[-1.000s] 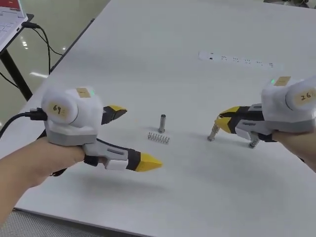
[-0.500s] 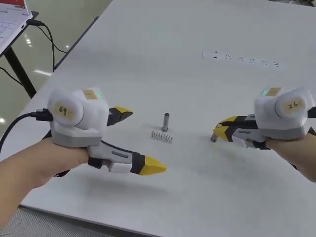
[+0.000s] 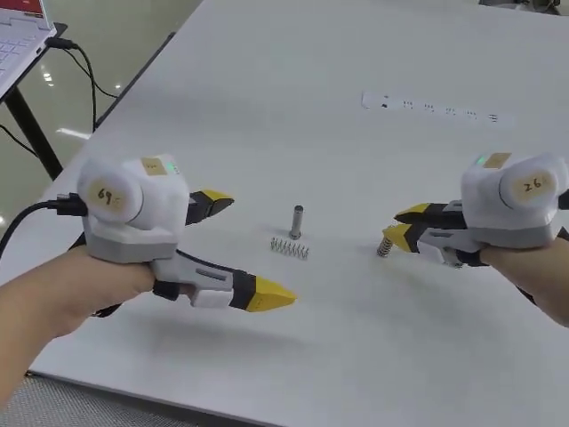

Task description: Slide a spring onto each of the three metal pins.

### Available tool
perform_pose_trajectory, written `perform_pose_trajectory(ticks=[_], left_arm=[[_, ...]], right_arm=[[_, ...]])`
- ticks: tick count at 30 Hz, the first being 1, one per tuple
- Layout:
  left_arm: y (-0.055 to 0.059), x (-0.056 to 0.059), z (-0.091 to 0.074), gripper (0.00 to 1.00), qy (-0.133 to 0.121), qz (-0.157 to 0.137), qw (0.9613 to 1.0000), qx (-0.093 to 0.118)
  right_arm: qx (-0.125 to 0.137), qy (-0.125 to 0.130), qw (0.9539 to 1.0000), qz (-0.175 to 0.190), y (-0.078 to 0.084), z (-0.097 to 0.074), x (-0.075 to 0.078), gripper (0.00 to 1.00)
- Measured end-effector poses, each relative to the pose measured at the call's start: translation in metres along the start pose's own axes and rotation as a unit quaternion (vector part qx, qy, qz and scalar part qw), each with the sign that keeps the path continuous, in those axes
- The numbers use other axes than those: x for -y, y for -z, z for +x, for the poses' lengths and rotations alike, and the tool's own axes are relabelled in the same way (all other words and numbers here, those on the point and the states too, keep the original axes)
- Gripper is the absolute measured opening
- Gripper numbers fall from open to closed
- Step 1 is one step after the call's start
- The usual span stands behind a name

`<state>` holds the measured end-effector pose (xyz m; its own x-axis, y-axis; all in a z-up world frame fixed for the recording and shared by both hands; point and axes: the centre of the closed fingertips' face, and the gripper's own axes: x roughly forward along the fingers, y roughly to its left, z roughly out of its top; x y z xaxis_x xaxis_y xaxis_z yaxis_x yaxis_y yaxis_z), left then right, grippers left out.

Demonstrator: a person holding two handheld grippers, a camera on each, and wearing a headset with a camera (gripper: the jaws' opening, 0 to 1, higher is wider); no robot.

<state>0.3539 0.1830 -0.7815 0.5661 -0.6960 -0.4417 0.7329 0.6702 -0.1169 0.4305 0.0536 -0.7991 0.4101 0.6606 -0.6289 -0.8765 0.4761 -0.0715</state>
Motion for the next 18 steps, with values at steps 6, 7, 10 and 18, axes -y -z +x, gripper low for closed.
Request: perform_pose_trajectory(ticks=[6, 7, 10, 18], left_arm=[[0.001, 0.001, 0.000, 0.96, 0.001, 0.000, 1.0000, 0.000], [0.001, 0.002, 0.000, 0.96, 0.002, 0.000, 1.0000, -0.001], [0.001, 0.003, 0.001, 0.96, 0.003, 0.000, 1.0000, 0.000], [-0.001, 0.003, 0.001, 0.96, 0.006, 0.003, 1.0000, 0.003]], right_arm=[[0.014, 0.003, 0.9998, -0.010, -0.013, -0.007, -0.003, 0.12], [0.015, 0.001, 0.9998, -0.013, -0.015, -0.007, -0.005, 0.12], [0.011, -0.013, 0.9992, -0.037, -0.021, -0.007, -0.013, 0.13], [-0.008, -0.043, 0.9924, -0.115, -0.034, 0.002, -0.037, 0.12]])
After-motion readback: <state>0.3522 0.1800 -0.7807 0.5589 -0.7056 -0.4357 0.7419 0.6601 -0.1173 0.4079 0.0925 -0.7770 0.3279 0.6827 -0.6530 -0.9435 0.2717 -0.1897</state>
